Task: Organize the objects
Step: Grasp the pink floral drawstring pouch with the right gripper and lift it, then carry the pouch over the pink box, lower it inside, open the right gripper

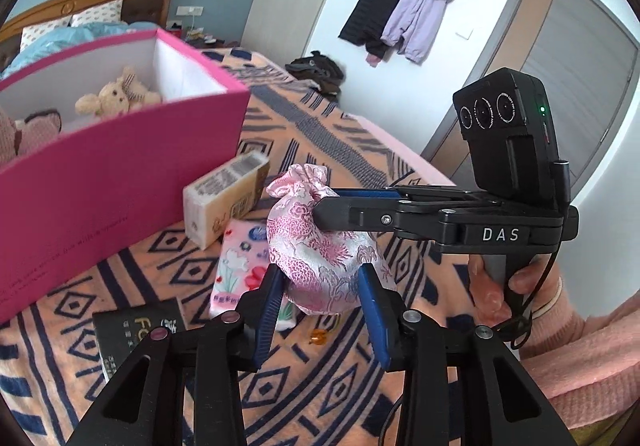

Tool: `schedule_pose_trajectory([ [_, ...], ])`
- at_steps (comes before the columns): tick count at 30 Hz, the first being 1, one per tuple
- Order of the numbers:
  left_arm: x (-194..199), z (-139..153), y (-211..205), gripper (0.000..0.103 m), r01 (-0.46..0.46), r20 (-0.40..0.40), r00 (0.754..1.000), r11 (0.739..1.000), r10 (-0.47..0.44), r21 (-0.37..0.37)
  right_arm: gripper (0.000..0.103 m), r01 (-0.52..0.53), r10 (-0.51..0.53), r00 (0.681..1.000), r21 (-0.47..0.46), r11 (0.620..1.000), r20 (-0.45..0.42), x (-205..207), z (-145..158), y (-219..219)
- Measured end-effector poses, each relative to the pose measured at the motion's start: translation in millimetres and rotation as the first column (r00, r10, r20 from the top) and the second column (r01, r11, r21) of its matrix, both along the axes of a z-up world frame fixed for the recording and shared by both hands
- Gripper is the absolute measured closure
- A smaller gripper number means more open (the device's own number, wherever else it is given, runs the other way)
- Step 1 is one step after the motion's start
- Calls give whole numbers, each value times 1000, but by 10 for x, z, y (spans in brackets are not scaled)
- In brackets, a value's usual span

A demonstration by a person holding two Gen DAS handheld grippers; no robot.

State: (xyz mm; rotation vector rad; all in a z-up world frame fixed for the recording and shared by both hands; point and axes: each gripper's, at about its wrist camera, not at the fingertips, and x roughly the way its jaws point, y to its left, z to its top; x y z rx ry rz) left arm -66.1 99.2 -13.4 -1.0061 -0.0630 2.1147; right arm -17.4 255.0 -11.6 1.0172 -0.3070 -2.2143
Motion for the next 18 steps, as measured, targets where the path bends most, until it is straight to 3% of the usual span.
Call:
schedule_pose_trajectory([
  [8,5,381,-16,64,-13,-101,995,999,16,31,74,-10,8,992,-16,1000,-126,95,451,34],
  [18,-160,816,-137,64,-93,-219,971,995,97,26,74,-89,88,951,10,996,-297,-45,1053,-216],
])
